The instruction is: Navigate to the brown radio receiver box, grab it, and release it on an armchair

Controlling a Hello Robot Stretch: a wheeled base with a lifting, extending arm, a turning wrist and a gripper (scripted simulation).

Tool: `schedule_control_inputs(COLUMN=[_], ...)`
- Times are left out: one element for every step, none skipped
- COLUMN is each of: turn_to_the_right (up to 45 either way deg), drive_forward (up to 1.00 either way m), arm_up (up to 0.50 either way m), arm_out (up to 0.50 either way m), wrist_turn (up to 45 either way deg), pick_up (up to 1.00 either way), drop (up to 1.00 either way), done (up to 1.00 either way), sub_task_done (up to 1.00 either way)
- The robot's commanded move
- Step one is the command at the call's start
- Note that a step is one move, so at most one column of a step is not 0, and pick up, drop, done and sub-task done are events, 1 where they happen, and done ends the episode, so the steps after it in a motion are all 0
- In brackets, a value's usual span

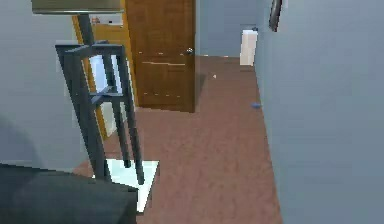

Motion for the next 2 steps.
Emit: schedule_control_inputs(turn_to_the_right=[0.0,-21.0], drive_forward=[0.75,0.0], arm_up=[0.0,0.0], arm_out=[0.0,0.0], wrist_turn=[0.0,0.0], pick_up=[0.0,0.0], drop=[0.0,0.0], done=[0.0,0.0], sub_task_done=[0.0,0.0])
